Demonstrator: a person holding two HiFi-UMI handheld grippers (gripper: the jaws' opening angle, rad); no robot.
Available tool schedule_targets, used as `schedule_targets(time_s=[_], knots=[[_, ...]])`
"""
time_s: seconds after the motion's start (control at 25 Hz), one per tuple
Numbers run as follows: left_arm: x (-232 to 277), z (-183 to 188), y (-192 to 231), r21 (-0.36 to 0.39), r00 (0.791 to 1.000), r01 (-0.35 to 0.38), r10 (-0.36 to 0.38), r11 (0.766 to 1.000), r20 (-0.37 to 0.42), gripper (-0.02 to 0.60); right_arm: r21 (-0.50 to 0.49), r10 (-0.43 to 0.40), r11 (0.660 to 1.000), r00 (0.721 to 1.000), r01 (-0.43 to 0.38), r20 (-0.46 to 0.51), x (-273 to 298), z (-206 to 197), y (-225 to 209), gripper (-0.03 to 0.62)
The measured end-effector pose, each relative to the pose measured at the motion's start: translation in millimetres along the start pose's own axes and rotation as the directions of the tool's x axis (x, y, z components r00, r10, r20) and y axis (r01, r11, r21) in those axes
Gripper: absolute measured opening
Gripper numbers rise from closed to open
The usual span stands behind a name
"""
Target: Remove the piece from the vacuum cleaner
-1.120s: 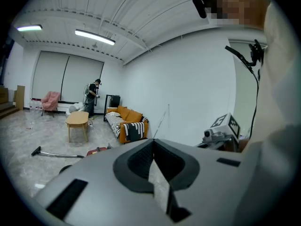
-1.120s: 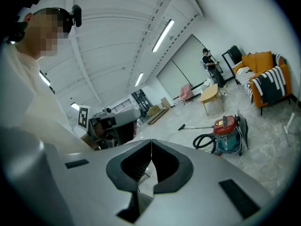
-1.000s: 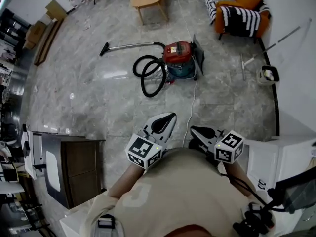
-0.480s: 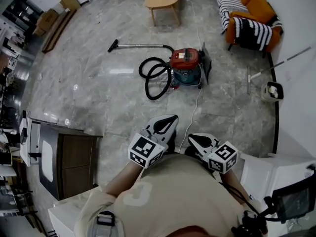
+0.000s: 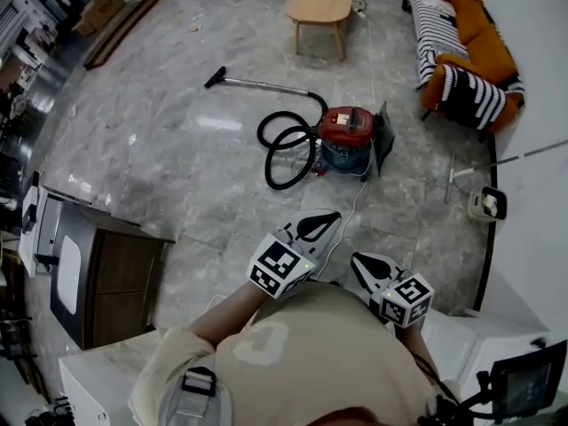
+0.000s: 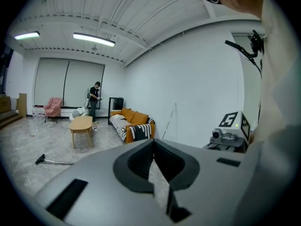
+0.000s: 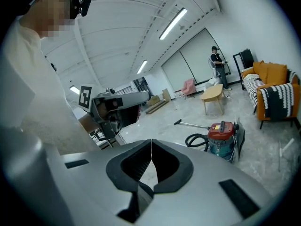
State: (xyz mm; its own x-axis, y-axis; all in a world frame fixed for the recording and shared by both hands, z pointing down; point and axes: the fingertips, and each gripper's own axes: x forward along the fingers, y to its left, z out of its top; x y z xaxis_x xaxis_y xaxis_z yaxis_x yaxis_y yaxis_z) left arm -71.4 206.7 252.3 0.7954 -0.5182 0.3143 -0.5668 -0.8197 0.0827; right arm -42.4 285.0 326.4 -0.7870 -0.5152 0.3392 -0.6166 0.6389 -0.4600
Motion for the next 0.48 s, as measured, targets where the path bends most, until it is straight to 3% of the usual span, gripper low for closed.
schedule_targets(time_s=[0.24,0.48], knots=[[-4,2,60,-0.048,1.000,-0.006,0.006,0.999,0.004,0.003,-0.066,-0.078,0.995,0.997,0.078,-0.001,44,39,-15,0.003],[2,13,101,-0.041,0.997,0.080,-0.080,0.996,0.019,0.003,-0.050,-0.111,0.993,0.994,0.111,0.009,86,67,-19,0.003]])
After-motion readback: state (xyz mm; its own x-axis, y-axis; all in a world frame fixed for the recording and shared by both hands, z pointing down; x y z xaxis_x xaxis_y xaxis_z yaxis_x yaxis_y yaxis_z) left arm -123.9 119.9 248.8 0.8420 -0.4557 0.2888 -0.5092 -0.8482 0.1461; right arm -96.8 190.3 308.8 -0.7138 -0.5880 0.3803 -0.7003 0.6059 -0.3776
